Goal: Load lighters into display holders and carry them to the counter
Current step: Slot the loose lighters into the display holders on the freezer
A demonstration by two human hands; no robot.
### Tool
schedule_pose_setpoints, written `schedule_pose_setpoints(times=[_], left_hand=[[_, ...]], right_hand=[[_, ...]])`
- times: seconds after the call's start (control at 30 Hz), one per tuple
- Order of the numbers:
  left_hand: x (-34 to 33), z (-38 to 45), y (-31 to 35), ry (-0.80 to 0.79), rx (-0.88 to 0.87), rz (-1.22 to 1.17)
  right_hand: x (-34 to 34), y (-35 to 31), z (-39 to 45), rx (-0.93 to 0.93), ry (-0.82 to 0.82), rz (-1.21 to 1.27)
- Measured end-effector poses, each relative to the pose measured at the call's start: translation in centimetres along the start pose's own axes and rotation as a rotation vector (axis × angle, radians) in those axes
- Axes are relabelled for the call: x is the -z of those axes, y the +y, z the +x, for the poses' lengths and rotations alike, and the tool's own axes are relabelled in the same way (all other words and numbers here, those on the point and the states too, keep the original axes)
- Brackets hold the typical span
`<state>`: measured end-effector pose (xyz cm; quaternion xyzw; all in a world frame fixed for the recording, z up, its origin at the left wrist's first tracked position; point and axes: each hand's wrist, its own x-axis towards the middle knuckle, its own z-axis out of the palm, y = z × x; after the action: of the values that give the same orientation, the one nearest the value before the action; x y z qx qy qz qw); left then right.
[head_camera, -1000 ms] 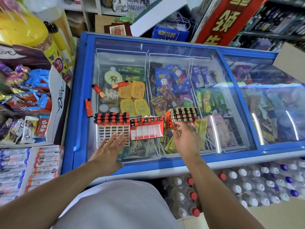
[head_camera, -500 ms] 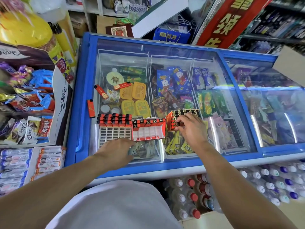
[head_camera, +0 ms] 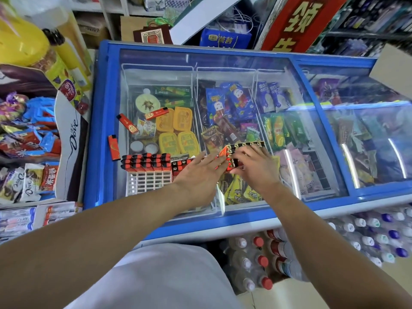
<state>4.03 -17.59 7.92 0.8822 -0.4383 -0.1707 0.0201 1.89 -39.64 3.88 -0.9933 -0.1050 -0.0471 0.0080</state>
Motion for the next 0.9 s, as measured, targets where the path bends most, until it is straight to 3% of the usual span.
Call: schedule_pose_setpoints(times=[0.17,0.5,0.6,0.73,0.9], left_hand=[[0.8,2.2,-0.4,-0.123,0.042,0.032],[-0.1,3.0,-0.9,-0.169,0.024,0.084],[0.0,3.5,-0.5,-0.162,0.011,0.093],[0.1,4.3,-0.1,-0.178,0.001,0.133],[0.1,4.6,0.4,-0.216,0.000,0.158]], right_hand=[[-0.7,0.5,0.7,0.014,0.038,0.010],[-2.5,1.9,-0.7,0.162,0.341,0.109],[-3.0,0.9,-1.9,-0.042,0.345,0.189],[-2.6,-2.3,-2.7,-0.506,0.166,0.195],[-2.4,-4.9,-2.0,-0.684,0.120,0.298]])
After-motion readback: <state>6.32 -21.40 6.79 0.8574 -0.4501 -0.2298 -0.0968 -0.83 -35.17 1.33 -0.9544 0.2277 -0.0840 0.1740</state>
